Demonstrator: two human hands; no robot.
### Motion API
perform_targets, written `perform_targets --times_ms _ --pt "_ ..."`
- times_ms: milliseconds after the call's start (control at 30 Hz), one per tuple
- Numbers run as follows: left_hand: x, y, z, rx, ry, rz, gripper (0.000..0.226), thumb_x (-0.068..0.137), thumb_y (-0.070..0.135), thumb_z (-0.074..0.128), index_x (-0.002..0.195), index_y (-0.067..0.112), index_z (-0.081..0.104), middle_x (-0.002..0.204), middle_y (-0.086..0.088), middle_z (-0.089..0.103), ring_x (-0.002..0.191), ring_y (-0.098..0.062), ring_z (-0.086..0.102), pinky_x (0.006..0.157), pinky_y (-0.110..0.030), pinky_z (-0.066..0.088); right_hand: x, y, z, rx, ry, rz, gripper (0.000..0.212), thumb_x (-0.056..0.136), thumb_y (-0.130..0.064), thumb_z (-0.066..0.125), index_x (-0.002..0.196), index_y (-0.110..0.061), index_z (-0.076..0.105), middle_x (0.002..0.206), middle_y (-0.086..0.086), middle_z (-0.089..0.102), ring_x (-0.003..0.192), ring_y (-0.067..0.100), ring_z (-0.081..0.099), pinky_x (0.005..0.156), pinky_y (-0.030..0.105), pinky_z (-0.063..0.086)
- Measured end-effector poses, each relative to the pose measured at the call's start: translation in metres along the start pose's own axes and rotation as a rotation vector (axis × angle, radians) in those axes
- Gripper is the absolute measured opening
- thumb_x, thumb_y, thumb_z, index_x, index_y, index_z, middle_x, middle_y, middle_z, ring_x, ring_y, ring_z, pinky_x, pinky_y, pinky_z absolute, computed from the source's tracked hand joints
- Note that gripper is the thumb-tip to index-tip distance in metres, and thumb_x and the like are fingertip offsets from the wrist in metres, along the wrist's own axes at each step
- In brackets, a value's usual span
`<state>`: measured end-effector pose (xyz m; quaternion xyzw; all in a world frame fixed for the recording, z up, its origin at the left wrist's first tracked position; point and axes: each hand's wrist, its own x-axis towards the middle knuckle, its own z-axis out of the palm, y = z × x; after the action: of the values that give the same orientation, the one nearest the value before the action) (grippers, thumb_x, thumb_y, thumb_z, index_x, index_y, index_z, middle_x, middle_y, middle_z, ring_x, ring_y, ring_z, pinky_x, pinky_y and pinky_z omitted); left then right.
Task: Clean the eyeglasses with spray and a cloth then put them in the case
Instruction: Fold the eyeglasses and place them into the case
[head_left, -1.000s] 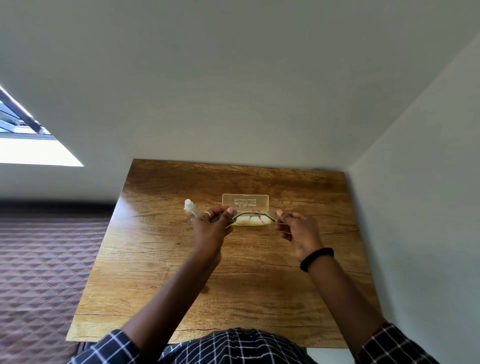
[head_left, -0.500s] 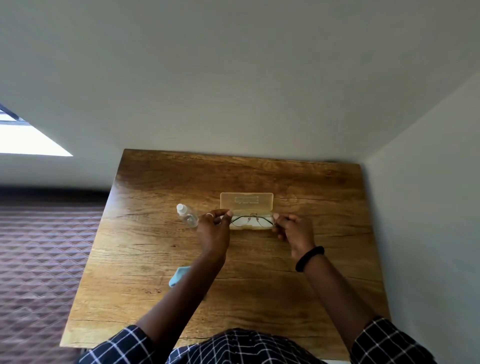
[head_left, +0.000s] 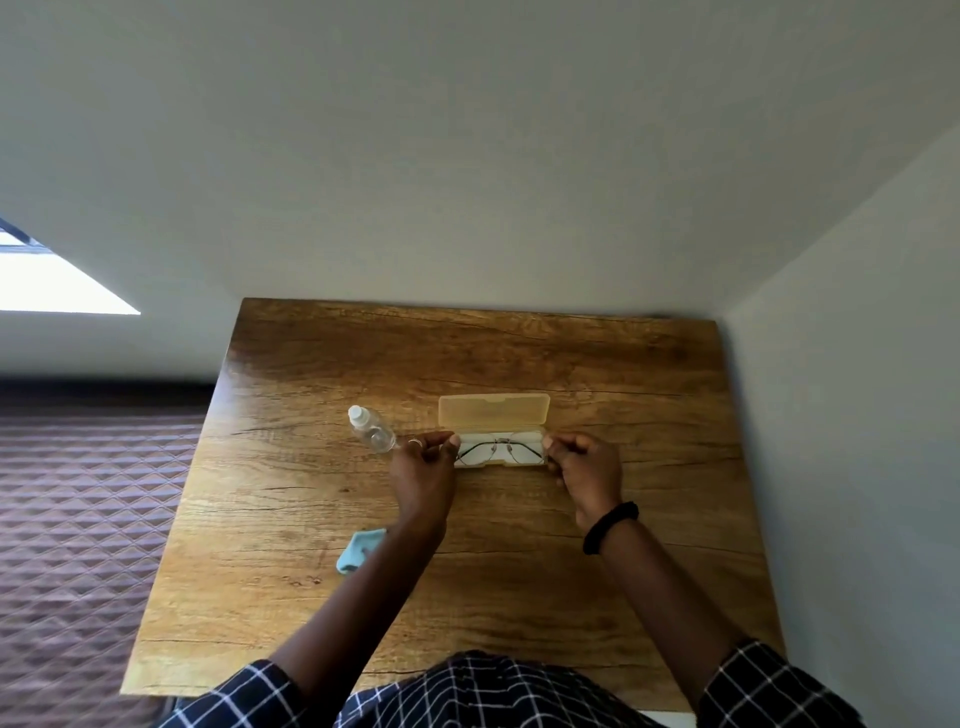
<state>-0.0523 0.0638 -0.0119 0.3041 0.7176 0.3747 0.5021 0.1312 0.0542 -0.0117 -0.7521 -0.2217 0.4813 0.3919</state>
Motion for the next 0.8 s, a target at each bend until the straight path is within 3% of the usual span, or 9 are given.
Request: perform_targets --times_ms 133,267,400,600,800 --pt "-0.009 -0.009 -0.003 0.086 -0.014 0.056 0.017 0.092 0.017 0.069 0.108 0.011 0.072 0.103 0.002 0.073 0.098 -0.008 0.067 0.088 -0.031 0.057 -0.009 0.009 -0.003 -0.007 0.038 -0.029 0.008 0.085 -0.013 0.073 0.093 -0.015 0.073 0.090 0.005 0.074 0.076 0.014 0.067 0.059 0.021 0.048" --pt "-0.017 -0.016 -0.007 0.141 -0.017 0.068 0.017 0.093 0.019 0.069 0.109 0.014 0.073 0.102 0.004 0.073 0.095 -0.005 0.066 0.082 -0.026 0.055 -0.013 0.017 -0.005 -0.038 0.050 -0.039 0.009 0.084 -0.015 0.074 0.087 -0.022 0.071 0.091 0.003 0.075 0.084 0.020 0.070 0.070 0.034 0.058" --pt "-0.024 -0.019 -0.012 0.241 -0.035 0.108 0.018 0.093 0.023 0.069 0.109 0.016 0.074 0.094 0.011 0.071 0.089 0.000 0.065 0.074 -0.021 0.052 -0.022 0.022 -0.010 -0.055 0.035 -0.050 0.007 0.085 -0.014 0.073 0.086 -0.021 0.071 0.088 0.003 0.075 0.070 0.015 0.067 0.063 0.029 0.055" --pt "-0.041 -0.034 -0.024 0.328 -0.077 0.144 0.007 0.091 0.021 0.072 0.095 0.017 0.077 0.084 0.009 0.074 0.082 -0.007 0.070 0.075 -0.034 0.061 -0.049 0.046 -0.028 -0.186 -0.002 -0.052 0.003 0.085 -0.019 0.074 0.088 -0.018 0.072 0.082 -0.002 0.074 0.069 0.013 0.068 0.061 0.023 0.052" --pt "-0.052 -0.035 -0.029 0.381 -0.072 0.215 0.012 0.091 0.016 0.072 0.101 0.013 0.078 0.088 0.006 0.073 0.082 -0.009 0.069 0.078 -0.033 0.058 -0.061 0.060 -0.029 -0.262 0.021 -0.100 0.004 0.085 -0.023 0.074 0.086 -0.020 0.071 0.084 -0.003 0.072 0.078 0.013 0.067 0.066 0.024 0.051"
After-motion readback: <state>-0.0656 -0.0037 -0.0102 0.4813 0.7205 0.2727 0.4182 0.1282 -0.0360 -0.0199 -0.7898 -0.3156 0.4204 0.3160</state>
